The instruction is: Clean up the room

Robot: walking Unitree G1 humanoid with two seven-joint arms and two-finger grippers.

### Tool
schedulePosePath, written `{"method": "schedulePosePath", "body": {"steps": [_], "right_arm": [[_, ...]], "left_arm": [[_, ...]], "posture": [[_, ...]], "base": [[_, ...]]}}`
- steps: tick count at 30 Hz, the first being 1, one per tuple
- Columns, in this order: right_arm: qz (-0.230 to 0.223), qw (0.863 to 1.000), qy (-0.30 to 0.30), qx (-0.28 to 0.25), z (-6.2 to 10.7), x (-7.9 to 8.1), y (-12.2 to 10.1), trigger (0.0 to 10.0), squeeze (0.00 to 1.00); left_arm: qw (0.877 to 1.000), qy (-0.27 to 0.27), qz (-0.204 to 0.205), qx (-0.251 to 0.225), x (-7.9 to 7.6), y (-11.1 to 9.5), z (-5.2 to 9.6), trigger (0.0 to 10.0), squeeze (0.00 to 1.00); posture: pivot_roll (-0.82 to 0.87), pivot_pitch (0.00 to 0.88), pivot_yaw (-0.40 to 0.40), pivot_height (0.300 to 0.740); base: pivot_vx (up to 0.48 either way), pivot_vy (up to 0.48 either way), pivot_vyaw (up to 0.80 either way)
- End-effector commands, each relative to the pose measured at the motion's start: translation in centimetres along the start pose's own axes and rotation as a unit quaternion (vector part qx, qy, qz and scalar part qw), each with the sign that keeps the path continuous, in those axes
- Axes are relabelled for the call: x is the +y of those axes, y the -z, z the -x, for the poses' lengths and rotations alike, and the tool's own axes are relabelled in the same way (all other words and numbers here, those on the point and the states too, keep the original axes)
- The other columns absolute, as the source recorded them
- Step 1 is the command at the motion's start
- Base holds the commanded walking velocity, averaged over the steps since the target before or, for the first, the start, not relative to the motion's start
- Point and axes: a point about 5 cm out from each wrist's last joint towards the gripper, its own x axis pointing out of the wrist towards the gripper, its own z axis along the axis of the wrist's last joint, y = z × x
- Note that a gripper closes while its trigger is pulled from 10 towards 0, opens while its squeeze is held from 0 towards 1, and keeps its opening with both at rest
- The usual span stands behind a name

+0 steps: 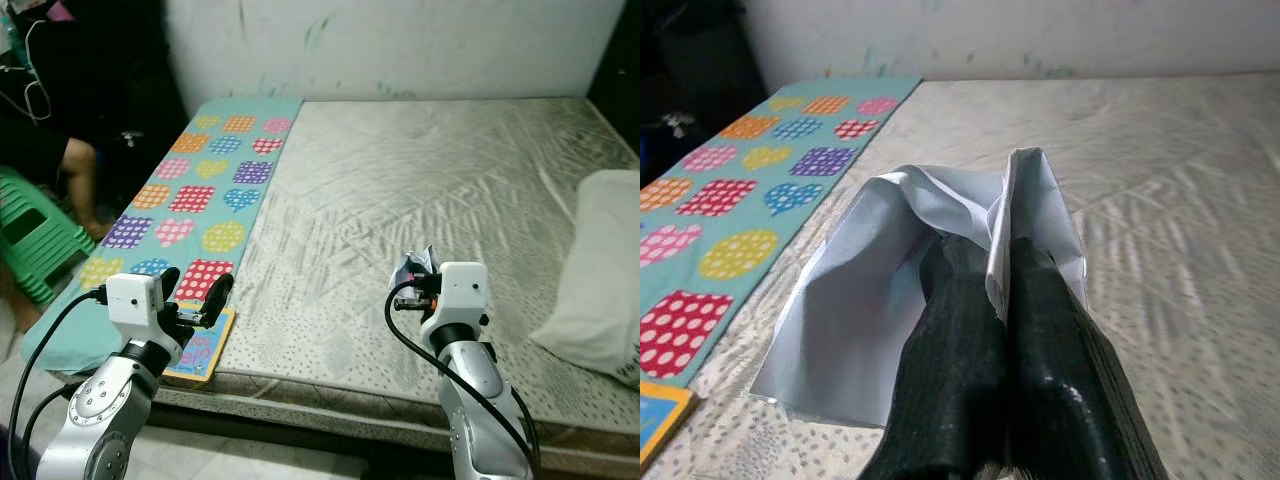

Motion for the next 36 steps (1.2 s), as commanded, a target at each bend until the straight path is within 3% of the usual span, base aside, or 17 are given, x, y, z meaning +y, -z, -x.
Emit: {"method": "schedulePosePath", "body": {"steps": [1, 13, 17, 36], "right_arm": [[-0.006, 1.0, -0.002, -0.002, -0.04, 0.22, -0.15, 10.0, 0.0], [-0.014, 1.0, 0.006, 0.0, -0.34, 0.17, -0.04, 10.0, 0.0], [-0.014, 1.0, 0.01, 0.0, -0.34, -0.06, 0.07, 10.0, 0.0], [-0.014, 1.0, 0.012, 0.0, -0.4, -0.13, 0.07, 10.0, 0.0]], "left_arm": [[1.0, 0.003, -0.003, -0.006, 0.14, -0.46, -0.09, 10.0, 0.0], [1.0, -0.004, -0.01, -0.004, 0.37, -0.52, -0.19, 10.0, 0.0], [0.999, -0.047, -0.005, 0.017, 0.98, -0.03, -0.43, 10.0, 0.0], [0.999, -0.046, 0.002, 0.019, 1.0, -0.06, -0.51, 10.0, 0.0]], "posture": [[-0.22, 0.0, 0.093, 0.74], [-0.22, 0.0, 0.098, 0.74], [-0.22, 0.0, 0.102, 0.74], [-0.22, 0.0, 0.103, 0.74]], "base": [[0.349, 0.0, 0.0], [0.336, 0.0, 0.0], [0.0, 0.0, 0.0], [0.0, 0.0, 0.0]]}}
